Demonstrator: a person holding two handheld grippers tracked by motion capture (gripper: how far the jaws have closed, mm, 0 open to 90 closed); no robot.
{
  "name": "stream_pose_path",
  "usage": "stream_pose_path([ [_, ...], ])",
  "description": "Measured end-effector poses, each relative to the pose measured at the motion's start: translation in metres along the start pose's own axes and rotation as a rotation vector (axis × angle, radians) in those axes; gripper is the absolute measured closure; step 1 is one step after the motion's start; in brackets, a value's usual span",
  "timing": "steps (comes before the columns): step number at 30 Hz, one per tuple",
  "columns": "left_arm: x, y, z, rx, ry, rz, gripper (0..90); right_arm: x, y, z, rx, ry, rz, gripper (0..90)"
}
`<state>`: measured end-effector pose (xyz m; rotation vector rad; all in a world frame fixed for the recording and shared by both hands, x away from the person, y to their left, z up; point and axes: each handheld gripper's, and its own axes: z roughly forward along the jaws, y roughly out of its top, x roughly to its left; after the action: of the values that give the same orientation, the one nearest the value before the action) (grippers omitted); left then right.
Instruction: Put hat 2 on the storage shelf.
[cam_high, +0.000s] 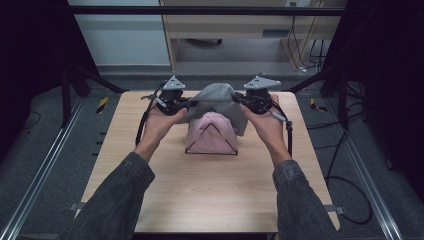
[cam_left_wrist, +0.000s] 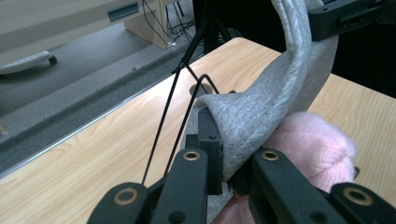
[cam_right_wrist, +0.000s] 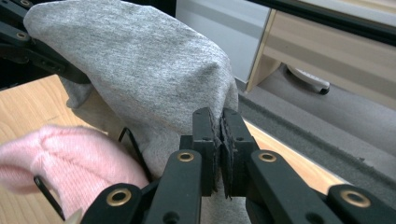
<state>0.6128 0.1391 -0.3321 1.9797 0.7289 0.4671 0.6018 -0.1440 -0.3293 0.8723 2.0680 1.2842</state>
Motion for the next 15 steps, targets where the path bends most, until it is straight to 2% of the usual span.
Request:
stream_pose_path([
  [15,-0.002,-0.02,0.007,0.017,-0.001,-0.015,86.5,0.007,-0.019,0.009,0.049,0.022,0.005,85.9],
])
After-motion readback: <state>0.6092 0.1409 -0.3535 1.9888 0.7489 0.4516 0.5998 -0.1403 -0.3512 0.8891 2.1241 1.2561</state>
